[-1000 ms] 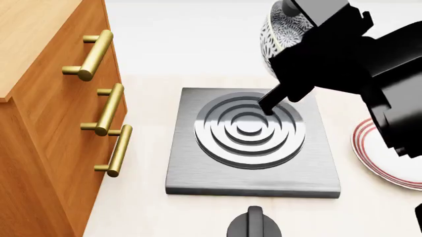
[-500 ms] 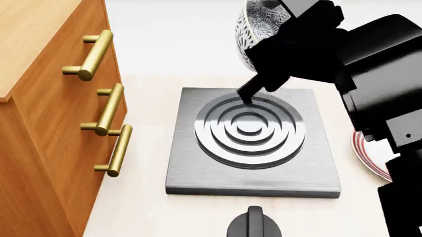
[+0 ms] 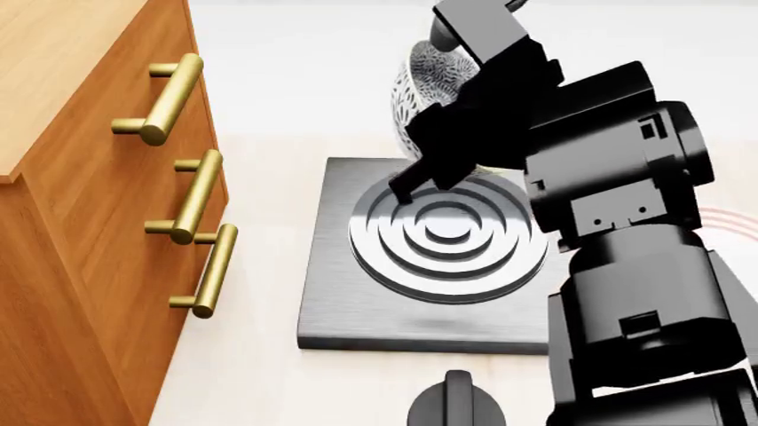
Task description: Put the bowl on the stove.
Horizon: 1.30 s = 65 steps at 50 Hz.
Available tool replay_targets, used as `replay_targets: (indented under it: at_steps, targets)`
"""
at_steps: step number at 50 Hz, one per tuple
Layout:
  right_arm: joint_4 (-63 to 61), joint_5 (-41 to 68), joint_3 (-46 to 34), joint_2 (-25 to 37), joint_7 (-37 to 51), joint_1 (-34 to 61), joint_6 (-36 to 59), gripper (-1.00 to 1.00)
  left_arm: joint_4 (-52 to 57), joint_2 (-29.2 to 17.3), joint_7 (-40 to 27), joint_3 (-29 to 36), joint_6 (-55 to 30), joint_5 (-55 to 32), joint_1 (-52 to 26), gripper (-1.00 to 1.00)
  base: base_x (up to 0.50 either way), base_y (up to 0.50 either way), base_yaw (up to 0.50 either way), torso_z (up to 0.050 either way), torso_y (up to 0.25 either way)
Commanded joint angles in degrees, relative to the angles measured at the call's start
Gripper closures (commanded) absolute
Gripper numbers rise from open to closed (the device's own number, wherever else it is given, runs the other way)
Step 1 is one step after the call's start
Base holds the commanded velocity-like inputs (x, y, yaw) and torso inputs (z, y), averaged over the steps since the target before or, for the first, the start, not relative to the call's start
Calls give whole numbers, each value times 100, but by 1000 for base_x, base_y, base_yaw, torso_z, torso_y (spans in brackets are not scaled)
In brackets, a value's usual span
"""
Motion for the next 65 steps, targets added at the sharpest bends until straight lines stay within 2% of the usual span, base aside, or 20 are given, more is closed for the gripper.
replay_targets:
  at_steps: [1,39,46,56,65]
  targets:
    - [244,-457,425,-196,-29,27,7,100,-52,11,17,29,42,10,16,-100,0,0,0,0,0]
    - [244,-457,425,-196,-29,27,7,100,-114,-19,17,140,72,152,42,-100,0,0,0,0,1]
    - [244,-457,425,-196,-29,27,7,100,-109,-23,-12,145,62,188,50,-100,0,0,0,0,-223]
    - [244,-457,425,-196,-29,27,7,100,-128,-39,0,175,79,196,74,-100,0,0,0,0,0]
    - [244,-457,425,-196,-29,27,7,100,-141,-44,-3,191,101,206,82,-100,0,0,0,0,-186]
